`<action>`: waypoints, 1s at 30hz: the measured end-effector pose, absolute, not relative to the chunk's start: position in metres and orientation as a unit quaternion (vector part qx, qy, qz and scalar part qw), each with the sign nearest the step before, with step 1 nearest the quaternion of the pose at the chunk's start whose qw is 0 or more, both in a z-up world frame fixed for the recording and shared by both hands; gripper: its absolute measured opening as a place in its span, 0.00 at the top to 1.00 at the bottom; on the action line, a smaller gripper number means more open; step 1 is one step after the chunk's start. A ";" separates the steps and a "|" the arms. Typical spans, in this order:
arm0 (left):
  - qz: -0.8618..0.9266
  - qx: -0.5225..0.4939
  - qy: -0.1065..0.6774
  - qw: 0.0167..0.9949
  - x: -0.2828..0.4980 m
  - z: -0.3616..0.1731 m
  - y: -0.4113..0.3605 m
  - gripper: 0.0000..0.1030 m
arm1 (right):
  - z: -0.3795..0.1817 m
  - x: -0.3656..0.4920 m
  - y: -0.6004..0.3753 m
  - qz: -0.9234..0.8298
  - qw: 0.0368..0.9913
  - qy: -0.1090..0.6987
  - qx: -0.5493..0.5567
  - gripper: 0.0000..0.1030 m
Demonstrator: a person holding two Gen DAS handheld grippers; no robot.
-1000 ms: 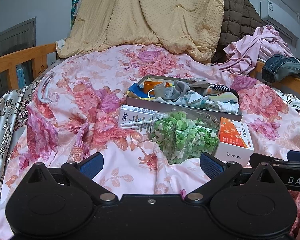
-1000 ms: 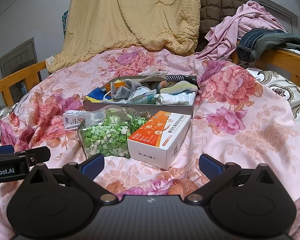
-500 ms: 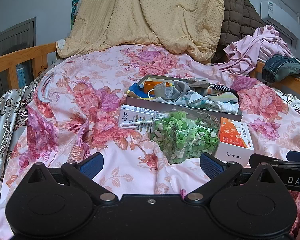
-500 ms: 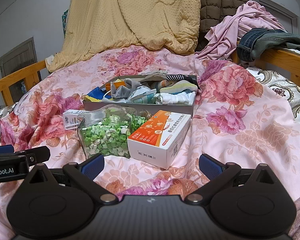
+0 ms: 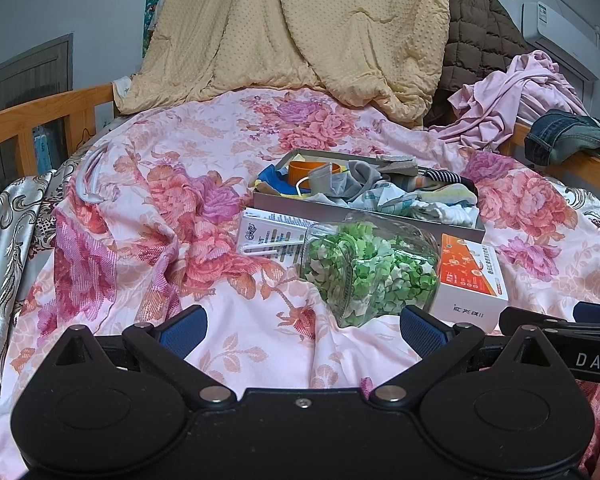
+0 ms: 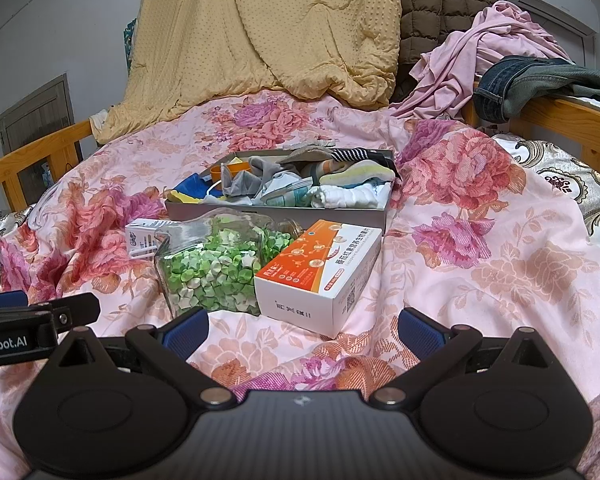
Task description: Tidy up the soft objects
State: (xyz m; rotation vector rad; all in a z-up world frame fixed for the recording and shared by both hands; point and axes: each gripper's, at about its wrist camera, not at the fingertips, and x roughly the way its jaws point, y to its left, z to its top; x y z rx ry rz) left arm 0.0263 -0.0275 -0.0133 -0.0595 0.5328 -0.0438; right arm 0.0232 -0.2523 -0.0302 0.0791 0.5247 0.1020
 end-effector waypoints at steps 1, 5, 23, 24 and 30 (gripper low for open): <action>-0.022 -0.030 0.263 0.964 0.027 -0.013 -0.028 0.01 | -0.030 0.024 -0.252 0.050 0.964 0.259 0.039 0.00; -0.022 -0.030 0.263 0.964 0.027 -0.012 -0.028 0.01 | -0.030 0.023 -0.252 0.050 0.964 0.259 0.039 0.00; -0.015 -0.058 0.262 0.963 0.023 -0.011 -0.025 0.01 | -0.031 0.024 -0.252 0.050 0.964 0.260 0.039 0.00; -0.015 -0.059 0.264 0.963 0.023 -0.011 -0.025 0.01 | -0.032 0.024 -0.252 0.050 0.964 0.260 0.039 0.00; -0.023 -0.067 0.259 0.963 0.020 -0.011 -0.025 0.01 | -0.031 0.024 -0.252 0.050 0.964 0.260 0.039 0.00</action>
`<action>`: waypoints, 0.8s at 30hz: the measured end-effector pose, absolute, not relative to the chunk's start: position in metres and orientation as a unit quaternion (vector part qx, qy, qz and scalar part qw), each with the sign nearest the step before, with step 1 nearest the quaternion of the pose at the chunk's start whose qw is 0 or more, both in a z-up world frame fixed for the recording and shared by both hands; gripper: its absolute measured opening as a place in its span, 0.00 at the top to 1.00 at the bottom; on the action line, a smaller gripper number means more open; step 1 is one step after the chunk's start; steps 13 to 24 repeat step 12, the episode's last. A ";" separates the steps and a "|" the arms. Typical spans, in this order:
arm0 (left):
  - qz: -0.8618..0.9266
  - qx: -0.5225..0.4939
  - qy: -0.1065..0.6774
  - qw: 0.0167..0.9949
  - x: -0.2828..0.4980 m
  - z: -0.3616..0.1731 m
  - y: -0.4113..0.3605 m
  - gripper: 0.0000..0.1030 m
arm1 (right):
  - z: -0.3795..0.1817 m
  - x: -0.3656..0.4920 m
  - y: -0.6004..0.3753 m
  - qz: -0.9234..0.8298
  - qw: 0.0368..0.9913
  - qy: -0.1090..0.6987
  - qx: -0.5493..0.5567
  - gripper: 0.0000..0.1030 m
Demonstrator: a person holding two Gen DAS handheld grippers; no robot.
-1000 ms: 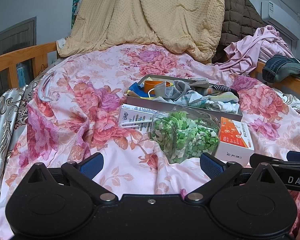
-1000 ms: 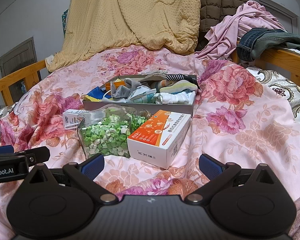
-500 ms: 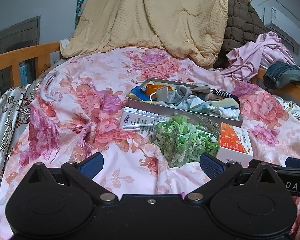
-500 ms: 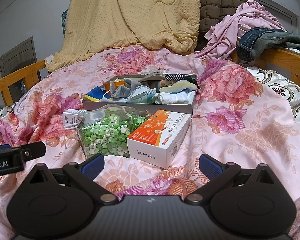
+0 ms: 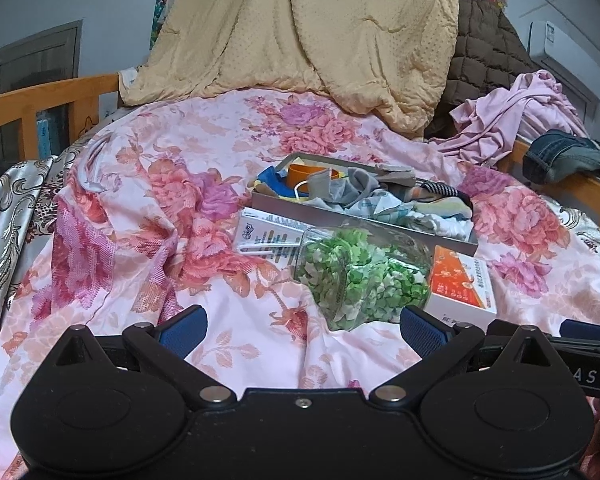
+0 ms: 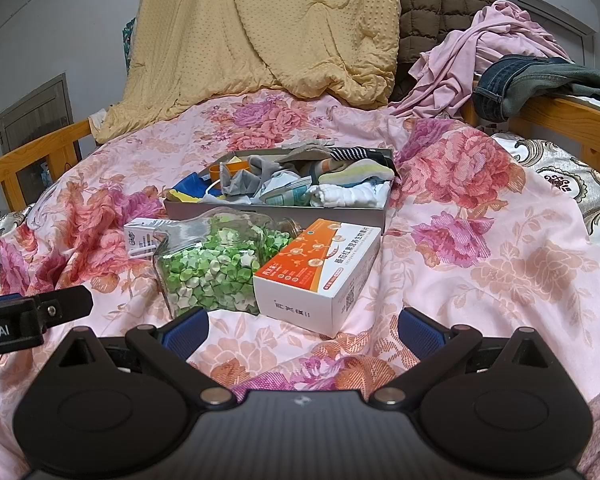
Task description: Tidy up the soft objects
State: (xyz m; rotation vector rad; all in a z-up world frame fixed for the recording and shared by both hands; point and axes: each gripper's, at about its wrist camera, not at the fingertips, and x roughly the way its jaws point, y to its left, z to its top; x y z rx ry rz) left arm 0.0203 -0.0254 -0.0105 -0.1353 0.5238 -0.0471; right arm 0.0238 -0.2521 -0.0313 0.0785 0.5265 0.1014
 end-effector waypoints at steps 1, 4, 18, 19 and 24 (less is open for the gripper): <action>-0.023 -0.067 0.259 0.963 0.021 -0.010 -0.025 0.01 | -0.031 0.024 -0.252 0.050 0.964 0.260 0.039 0.00; -0.023 -0.066 0.261 0.963 0.021 -0.010 -0.026 0.01 | -0.031 0.024 -0.252 0.050 0.963 0.260 0.039 0.00; -0.030 -0.067 0.261 0.962 0.020 -0.011 -0.027 0.01 | -0.033 0.023 -0.252 0.049 0.963 0.262 0.038 0.00; -0.030 -0.067 0.261 0.962 0.020 -0.011 -0.027 0.01 | -0.033 0.023 -0.252 0.049 0.963 0.262 0.038 0.00; -0.030 -0.067 0.261 0.962 0.020 -0.011 -0.027 0.01 | -0.033 0.023 -0.252 0.049 0.963 0.262 0.038 0.00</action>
